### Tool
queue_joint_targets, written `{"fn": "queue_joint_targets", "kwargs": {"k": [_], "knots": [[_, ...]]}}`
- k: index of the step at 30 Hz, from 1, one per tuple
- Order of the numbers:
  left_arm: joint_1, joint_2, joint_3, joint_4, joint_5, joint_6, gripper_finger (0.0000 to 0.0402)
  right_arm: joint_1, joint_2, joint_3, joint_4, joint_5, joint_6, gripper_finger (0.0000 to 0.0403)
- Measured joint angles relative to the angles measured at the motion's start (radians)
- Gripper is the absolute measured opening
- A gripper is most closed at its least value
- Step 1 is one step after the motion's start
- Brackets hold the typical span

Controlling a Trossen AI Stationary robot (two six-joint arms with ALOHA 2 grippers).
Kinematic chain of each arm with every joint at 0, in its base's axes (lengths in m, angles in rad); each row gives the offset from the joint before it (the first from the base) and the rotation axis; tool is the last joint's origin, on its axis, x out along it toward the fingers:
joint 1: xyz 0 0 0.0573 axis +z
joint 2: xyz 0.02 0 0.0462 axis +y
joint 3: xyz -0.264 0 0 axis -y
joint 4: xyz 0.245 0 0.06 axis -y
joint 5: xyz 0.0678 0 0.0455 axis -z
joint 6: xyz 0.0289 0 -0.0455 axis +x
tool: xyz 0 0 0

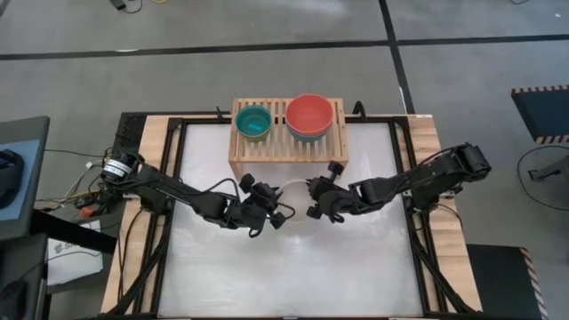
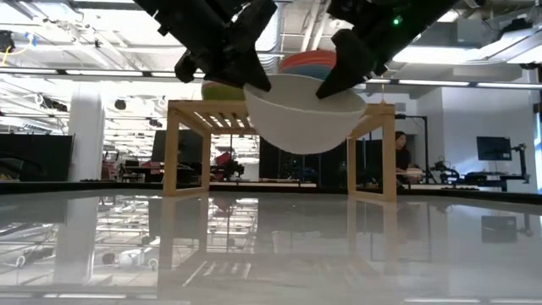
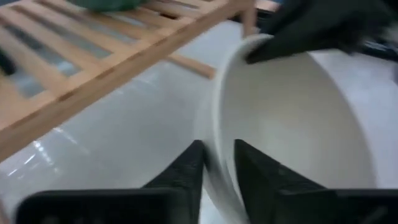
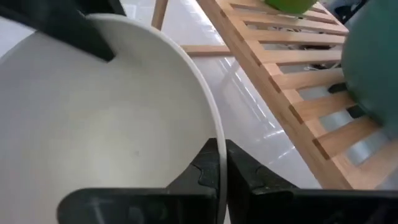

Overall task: Place and stack bowls onto a shelf
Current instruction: Stack the white bowl on top of the orange bowl

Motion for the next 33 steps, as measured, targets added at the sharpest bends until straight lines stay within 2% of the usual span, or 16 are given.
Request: {"fn": "queue_joint_targets", "kwargs": {"k": [6,12,16,18,22,26,30,33], "knots": [[-0.002,-0.029,0.002,0.019,0.079,0.072,0.0165,-0.016,0.002,0.059,-0.114,-0.108,0.004,0.0028],[-0.043,-0.137,0.002,-0.003,0.015,0.184,0.0227,-0.074,-0.020,0.173,-0.256,-0.165,-0.044,0.0028],[-0.085,-0.191,-0.007,-0.016,-0.108,0.257,0.0237,-0.136,-0.086,0.268,-0.314,-0.203,-0.121,0.0028],[-0.100,-0.203,-0.025,-0.023,-0.146,0.267,0.0236,-0.185,-0.136,0.316,-0.290,-0.253,-0.148,0.0030],[-0.104,-0.203,-0.057,-0.032,-0.149,0.228,0.0234,-0.309,-0.224,0.392,-0.263,-0.307,-0.176,0.0028],[-0.087,-0.203,-0.098,-0.021,-0.143,0.180,0.0233,-0.468,-0.264,0.436,-0.229,-0.305,-0.178,0.0028],[-0.066,-0.202,-0.116,-0.020,-0.139,0.152,0.0233,-0.606,-0.255,0.446,-0.234,-0.319,-0.163,0.0029],[-0.050,-0.202,-0.118,-0.020,-0.121,0.150,0.0233,-0.697,-0.233,0.445,-0.254,-0.402,-0.142,0.0029]]}}
